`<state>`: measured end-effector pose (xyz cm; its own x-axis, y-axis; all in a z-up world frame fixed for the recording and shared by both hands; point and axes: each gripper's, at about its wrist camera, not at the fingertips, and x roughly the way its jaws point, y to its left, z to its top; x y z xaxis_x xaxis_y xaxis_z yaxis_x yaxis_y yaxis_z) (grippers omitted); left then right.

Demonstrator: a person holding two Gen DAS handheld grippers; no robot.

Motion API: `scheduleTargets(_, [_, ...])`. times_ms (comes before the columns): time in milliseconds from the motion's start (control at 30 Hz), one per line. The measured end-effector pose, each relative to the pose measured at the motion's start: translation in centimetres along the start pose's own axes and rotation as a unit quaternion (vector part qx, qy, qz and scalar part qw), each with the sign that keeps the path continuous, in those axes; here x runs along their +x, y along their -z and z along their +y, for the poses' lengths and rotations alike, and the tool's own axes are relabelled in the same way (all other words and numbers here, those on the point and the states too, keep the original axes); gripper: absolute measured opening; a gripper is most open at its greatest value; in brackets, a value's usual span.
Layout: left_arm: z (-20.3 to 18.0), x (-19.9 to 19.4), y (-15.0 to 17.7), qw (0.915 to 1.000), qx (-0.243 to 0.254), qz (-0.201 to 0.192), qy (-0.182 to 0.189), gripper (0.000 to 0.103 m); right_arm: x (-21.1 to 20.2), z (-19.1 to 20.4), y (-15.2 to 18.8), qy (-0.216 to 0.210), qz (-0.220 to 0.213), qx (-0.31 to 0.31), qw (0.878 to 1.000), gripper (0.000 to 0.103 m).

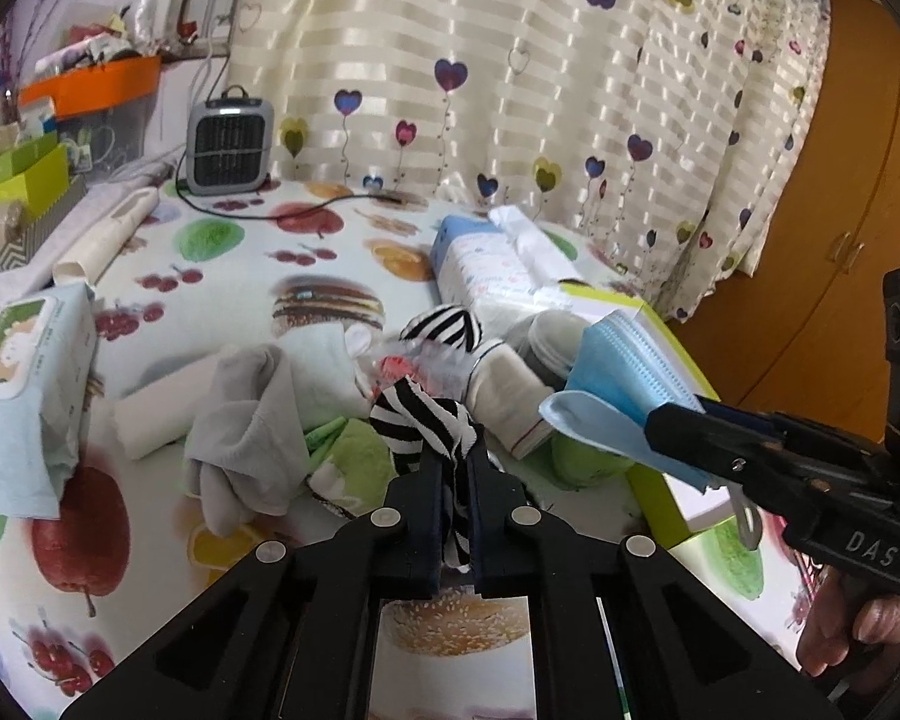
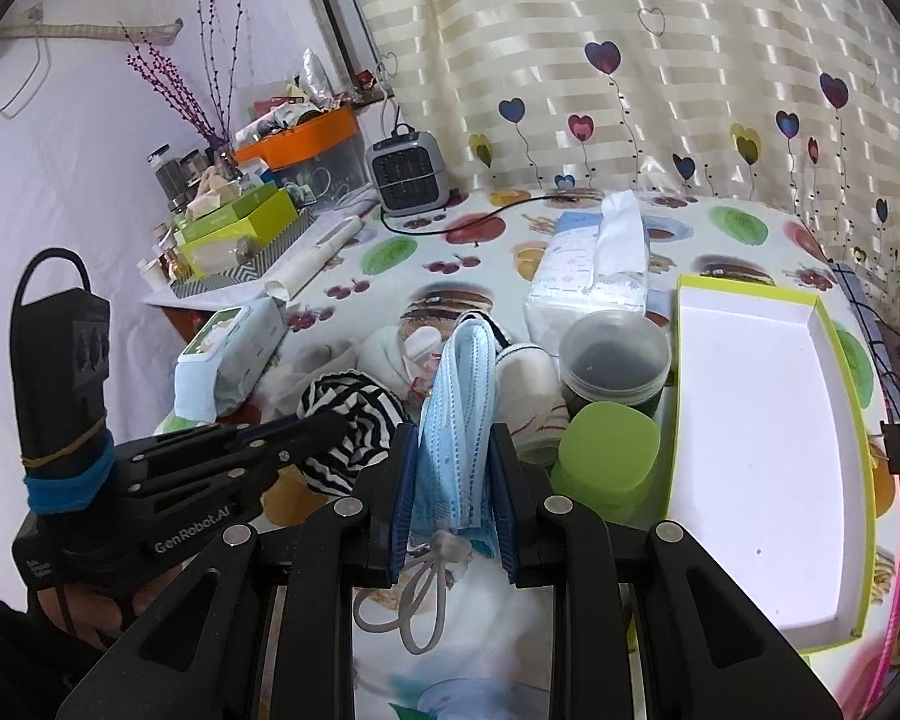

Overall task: Organize soft objects
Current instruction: 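Carry the striped cloth with the left gripper while the right carries the mask to the tray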

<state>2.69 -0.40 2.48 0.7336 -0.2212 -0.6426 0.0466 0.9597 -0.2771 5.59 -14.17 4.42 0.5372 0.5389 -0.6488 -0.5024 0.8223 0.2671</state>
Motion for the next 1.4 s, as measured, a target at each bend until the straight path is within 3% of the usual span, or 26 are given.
scheduleTargets(633, [-2.9, -2.9, -0.8, 0.9989, 0.040, -0.023, -0.002, 0.006, -3.4, 1.9, 0.7, 0.029, -0.037, -0.038, 0.998, 0.024])
scheduleTargets(1400, [-6.6, -0.2, -5.5, 0.9959, 0.080, -0.041, -0.008, 0.006, -3.6, -1.7, -1.7, 0.034, -0.068, -0.024, 0.997, 0.024])
